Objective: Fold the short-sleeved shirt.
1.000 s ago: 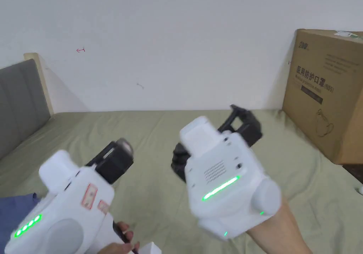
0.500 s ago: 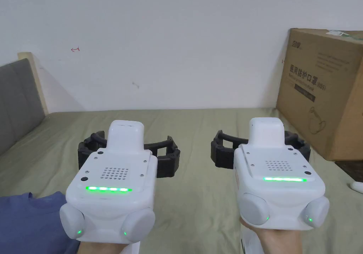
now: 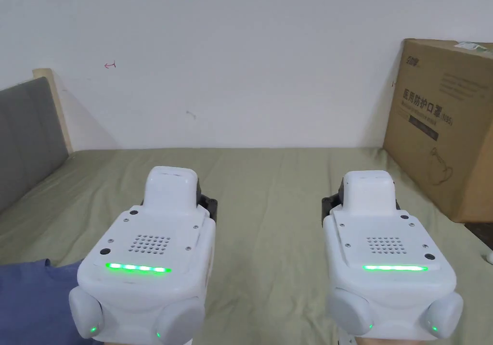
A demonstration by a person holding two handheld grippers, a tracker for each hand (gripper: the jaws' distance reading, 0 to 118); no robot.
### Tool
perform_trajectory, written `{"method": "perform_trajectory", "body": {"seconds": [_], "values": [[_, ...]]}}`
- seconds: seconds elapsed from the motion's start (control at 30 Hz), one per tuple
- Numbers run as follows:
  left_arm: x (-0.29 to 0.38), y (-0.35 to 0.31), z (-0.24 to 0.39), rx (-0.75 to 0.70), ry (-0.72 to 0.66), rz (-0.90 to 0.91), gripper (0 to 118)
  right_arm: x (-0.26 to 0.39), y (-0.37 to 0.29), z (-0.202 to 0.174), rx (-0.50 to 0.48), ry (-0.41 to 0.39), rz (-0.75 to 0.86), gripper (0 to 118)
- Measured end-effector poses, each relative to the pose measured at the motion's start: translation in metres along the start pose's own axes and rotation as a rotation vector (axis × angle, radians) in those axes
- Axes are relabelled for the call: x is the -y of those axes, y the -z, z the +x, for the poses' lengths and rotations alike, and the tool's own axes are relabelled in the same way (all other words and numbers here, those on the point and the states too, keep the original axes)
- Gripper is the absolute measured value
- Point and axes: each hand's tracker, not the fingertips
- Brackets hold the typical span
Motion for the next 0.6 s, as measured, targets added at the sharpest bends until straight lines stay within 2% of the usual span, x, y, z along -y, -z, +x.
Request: {"method": "perform_trajectory", "body": {"seconds": [0.13, 0.37, 0.47, 0.6], "values": [[0.001, 0.005, -0.001, 0.026, -0.066, -0.019, 0, -0.001, 0.002, -0.003, 0.006, -0.033, 0.002, 1], [-0.001, 0.006, -0.012, -0.004, -0.083, -0.033, 0, -0.004, 0.003, -0.002, -0.059, -0.023, -0.024, 0], [-0.004, -0.001, -0.027, -0.050, -0.083, -0.029, 0, -0.010, 0.007, -0.012, -0.133, 0.012, -0.030, 0], [-0.007, -0.021, -0.066, -0.176, -0.075, -0.029, 0, -0.019, 0.012, -0.048, -0.287, 0.035, -0.042, 0]]}}
